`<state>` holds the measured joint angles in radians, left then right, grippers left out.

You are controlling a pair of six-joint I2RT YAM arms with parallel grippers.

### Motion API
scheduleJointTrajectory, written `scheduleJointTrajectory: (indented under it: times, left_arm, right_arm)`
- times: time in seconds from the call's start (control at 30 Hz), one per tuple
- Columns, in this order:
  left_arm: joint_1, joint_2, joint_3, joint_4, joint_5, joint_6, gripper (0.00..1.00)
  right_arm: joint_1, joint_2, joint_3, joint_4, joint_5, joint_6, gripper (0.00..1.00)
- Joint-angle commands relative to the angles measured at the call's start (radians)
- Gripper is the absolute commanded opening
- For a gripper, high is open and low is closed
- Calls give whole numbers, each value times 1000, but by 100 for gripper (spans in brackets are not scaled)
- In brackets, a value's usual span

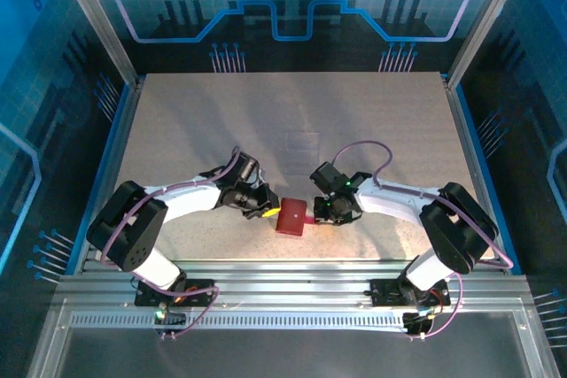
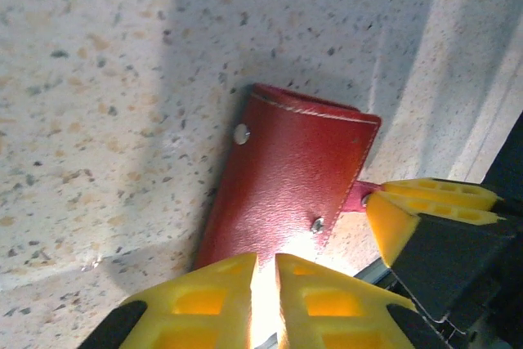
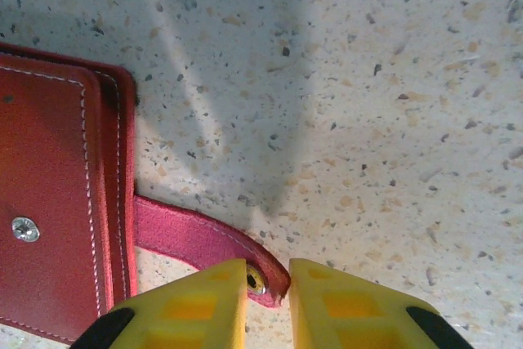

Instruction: Take the credit cards out of the card holder

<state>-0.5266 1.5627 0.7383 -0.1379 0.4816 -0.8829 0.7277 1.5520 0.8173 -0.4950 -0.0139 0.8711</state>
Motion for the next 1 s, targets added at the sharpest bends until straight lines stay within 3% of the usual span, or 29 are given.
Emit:
scheduleJointTrajectory:
  times: [0.0, 0.33, 0.67, 0.97]
  left_arm:
    - [-11, -9, 36, -67, -16, 18, 17]
    - [-67, 44, 125, -125, -52, 41, 24]
    - [-65, 17, 132, -114, -117, 25, 29]
    - [-48, -54, 69, -13, -127, -9, 36]
  right_arm:
    - [-17, -11, -14, 67, -46, -5, 21]
    - [-46, -20, -55, 147, -105, -6, 23]
    - [-50, -75, -44, 131, -114, -9, 2]
    - [-51, -152, 20, 52, -113, -24, 0]
